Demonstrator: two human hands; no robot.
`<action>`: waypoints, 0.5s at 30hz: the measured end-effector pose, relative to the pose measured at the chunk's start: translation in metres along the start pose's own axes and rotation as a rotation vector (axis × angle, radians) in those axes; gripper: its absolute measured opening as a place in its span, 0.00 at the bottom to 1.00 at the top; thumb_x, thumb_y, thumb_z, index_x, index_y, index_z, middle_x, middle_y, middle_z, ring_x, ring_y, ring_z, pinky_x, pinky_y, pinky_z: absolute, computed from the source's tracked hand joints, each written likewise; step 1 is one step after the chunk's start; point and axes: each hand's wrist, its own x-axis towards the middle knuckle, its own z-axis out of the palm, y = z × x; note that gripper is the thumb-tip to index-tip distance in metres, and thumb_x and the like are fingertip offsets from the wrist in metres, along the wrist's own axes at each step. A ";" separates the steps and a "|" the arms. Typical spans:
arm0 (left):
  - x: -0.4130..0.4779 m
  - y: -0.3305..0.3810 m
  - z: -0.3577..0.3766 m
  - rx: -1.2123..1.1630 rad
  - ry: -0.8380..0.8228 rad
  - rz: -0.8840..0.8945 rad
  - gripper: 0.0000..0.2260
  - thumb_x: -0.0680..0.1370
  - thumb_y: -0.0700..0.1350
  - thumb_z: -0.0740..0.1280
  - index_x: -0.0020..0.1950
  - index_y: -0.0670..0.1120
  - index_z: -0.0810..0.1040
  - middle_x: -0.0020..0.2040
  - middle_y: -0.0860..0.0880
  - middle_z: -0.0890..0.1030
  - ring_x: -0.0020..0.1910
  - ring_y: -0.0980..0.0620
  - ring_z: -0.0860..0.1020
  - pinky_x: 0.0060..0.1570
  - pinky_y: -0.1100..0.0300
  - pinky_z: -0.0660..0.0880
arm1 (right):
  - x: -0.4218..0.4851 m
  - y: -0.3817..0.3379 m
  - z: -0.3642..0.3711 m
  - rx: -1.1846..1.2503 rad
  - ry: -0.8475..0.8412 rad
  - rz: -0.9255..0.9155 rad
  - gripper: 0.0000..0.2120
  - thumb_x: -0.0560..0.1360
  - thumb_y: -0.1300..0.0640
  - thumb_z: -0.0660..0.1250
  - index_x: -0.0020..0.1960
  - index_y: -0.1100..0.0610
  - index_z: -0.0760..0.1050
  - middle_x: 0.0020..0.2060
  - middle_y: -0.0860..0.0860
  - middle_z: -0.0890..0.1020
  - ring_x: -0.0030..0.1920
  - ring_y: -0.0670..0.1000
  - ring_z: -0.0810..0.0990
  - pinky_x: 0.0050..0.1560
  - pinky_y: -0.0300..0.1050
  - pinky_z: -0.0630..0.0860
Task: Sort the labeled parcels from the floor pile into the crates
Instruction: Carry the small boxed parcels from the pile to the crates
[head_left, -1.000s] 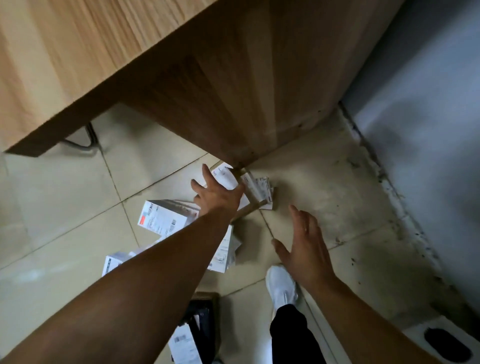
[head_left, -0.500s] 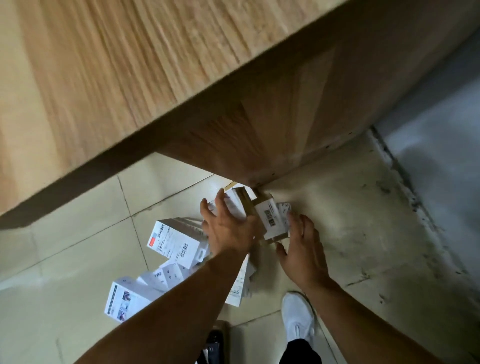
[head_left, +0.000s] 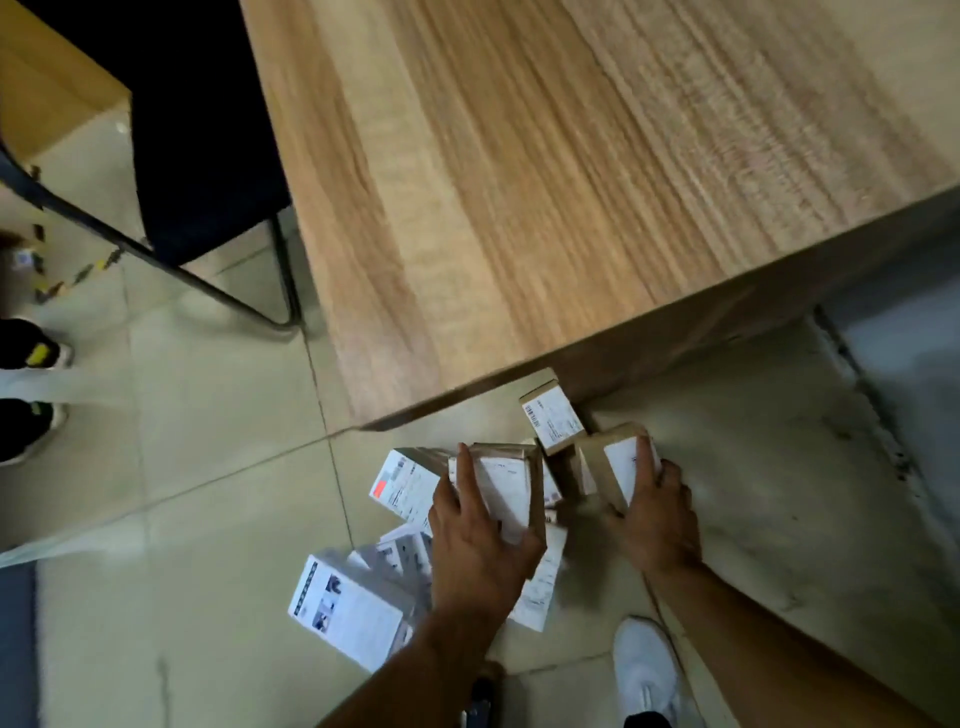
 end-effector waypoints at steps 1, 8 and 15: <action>-0.013 0.002 -0.011 -0.045 -0.012 -0.019 0.53 0.69 0.67 0.74 0.78 0.66 0.36 0.79 0.51 0.59 0.76 0.46 0.62 0.72 0.44 0.67 | -0.019 -0.003 -0.015 0.055 0.017 -0.015 0.59 0.69 0.41 0.78 0.82 0.45 0.38 0.74 0.63 0.63 0.67 0.65 0.71 0.62 0.60 0.76; -0.133 0.029 -0.127 -0.096 0.025 0.004 0.54 0.65 0.64 0.73 0.82 0.55 0.45 0.77 0.48 0.64 0.73 0.46 0.65 0.70 0.45 0.69 | -0.187 -0.052 -0.158 0.349 -0.024 -0.054 0.51 0.73 0.50 0.77 0.84 0.51 0.48 0.70 0.62 0.66 0.69 0.62 0.70 0.64 0.45 0.66; -0.247 0.046 -0.242 -0.124 0.182 0.097 0.54 0.69 0.55 0.78 0.83 0.53 0.44 0.81 0.51 0.57 0.77 0.46 0.61 0.72 0.50 0.63 | -0.348 -0.136 -0.283 0.388 0.023 -0.191 0.46 0.76 0.48 0.73 0.82 0.39 0.46 0.71 0.54 0.66 0.71 0.54 0.68 0.67 0.45 0.64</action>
